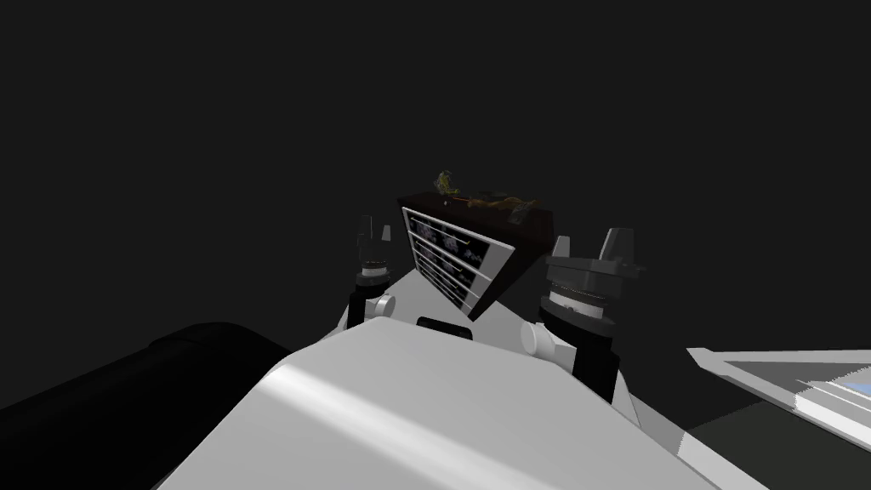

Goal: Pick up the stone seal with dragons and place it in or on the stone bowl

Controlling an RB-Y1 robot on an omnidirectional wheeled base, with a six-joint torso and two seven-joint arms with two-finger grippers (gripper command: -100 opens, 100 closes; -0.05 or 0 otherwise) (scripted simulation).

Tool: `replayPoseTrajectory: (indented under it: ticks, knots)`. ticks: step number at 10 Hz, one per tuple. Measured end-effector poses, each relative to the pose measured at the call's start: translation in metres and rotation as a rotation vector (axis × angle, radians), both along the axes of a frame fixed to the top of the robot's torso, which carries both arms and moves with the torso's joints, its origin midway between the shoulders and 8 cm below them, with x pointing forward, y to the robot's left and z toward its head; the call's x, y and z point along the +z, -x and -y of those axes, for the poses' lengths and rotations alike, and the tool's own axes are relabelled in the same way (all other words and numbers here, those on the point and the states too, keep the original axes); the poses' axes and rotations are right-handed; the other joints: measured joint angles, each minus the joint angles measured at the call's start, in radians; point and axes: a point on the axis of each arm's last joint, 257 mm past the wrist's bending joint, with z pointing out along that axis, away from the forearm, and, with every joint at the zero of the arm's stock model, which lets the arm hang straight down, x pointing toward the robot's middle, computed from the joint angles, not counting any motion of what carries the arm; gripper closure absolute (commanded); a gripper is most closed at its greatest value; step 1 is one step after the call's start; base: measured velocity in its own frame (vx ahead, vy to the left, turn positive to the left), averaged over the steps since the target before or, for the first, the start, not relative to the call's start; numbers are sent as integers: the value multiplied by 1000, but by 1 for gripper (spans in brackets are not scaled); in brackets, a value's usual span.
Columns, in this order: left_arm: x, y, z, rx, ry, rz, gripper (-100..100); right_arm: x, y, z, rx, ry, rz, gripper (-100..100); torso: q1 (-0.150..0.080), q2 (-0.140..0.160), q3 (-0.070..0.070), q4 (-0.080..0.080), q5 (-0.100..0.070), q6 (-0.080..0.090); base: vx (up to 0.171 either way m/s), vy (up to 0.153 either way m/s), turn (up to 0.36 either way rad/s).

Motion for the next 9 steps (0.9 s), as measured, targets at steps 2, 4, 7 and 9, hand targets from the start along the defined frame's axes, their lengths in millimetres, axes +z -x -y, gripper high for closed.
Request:
replayPoseTrajectory:
  ticks: [2,4,7,9]
  knots:
    - [0,0,0,0,0,0,0,-4,-2,-1,1,58,-28,-100,1,0,0,0,0,0,-1,41,-21]
    - [0,0,0,0,0,0,0,-10,-4,4,-15,130,-72,-100,3,1,0,0,1,0,-11,59,-34]
    - [0,0,0,0,0,0,0,-24,-5,23,-77,242,-164,-100,5,1,1,0,1,0,-13,80,-40]
    - [0,0,0,0,0,0,0,-28,-5,37,-119,295,-212,-100,4,0,0,0,1,0,-4,55,-26]
